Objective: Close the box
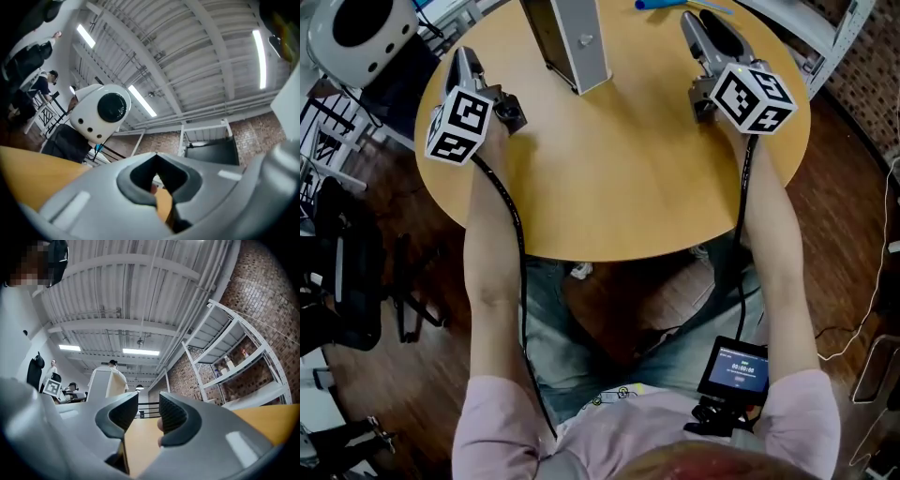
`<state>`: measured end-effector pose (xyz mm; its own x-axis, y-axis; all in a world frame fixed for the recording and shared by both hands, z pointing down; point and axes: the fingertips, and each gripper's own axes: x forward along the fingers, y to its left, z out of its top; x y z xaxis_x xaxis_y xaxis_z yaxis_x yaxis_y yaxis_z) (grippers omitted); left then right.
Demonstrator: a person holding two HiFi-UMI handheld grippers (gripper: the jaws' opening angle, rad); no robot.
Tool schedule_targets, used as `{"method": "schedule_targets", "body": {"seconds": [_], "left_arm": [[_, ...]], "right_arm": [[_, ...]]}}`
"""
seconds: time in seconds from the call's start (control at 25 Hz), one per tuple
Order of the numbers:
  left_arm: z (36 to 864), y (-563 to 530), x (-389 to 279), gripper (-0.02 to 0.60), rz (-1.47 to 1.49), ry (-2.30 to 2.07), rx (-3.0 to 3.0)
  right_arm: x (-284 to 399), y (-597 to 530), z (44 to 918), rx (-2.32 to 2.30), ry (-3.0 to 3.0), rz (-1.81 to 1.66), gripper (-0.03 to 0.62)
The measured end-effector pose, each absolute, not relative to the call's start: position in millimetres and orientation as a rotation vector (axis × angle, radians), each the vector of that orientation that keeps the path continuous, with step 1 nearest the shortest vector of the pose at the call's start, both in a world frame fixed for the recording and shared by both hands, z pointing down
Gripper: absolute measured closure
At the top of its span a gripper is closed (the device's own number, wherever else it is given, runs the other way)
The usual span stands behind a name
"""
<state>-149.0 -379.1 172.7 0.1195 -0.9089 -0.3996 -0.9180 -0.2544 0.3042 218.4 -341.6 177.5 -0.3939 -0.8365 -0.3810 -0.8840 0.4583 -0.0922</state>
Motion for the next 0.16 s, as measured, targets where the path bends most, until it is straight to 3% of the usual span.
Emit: {"method": "schedule_targets", "body": {"seconds": [0.16], "left_arm": [[179.1,-373.4,-136.5,0.577,0.802,1.829,-2.383]], "right_arm": [[206.5,-337.4,202.4,-1.455,2.36,0.199,0.462]]}}
